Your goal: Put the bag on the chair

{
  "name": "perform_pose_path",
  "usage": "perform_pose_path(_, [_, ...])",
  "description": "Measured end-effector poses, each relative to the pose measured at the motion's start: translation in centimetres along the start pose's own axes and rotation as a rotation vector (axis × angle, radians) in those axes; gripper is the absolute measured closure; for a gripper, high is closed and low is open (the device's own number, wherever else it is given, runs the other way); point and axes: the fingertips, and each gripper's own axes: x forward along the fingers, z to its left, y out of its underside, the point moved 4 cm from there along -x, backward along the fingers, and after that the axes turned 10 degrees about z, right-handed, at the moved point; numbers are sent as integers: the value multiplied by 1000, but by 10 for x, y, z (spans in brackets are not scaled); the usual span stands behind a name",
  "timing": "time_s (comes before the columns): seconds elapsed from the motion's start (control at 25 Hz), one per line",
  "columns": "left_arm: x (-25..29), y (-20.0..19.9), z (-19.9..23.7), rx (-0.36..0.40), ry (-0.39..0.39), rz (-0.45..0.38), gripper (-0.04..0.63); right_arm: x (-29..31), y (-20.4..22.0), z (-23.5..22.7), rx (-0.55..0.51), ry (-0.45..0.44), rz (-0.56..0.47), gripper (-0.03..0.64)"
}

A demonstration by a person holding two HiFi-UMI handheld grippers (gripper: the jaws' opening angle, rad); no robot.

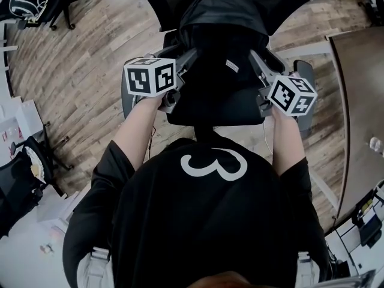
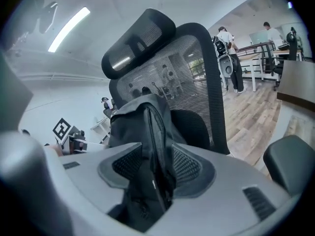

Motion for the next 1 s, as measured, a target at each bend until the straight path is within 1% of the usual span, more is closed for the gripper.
perform_pose_path(0.08, [-6,4,-1,0,-6,-9,396,-8,5,5,0,13,2,431])
perform_pose_path(0.2, [-21,10,-8,-4,6,-21,396,-24,11,17,-20,52,-1,428])
perform_pose_path(0.24, [-27,13,-12,-3,10,-23,396,-30,13,22,-23,49,-4,428])
perform_pose_path(0.32, [-41,17,-21,5,23,-29,397,-40,15,37,-23,7,-8,429])
perform_pose_path(0.4, [-56,21,-33,16,55,-42,397,-50,15,54,-25,-38,-15,430])
perform_pose_path(0.56, [-92,32,-50,54,100,-64,397,-69,12,94,-41,-104,-61,432])
perform_pose_path(0.6, [-102,35,-54,65,105,-70,397,-75,12,106,-50,-123,-74,450])
perform_pose_path(0.64, [-112,39,-58,74,111,-78,397,-82,13,119,-67,-138,-86,517])
perform_pose_path(0.68, [-121,44,-62,83,116,-85,397,-89,15,132,-89,-146,-95,557])
perform_pose_path(0.8, [-148,57,-75,117,132,-103,402,-107,24,167,-136,-175,-110,557])
perform_pose_path(1.0, [-192,85,-101,175,162,-142,443,-134,57,220,-125,-304,-132,569])
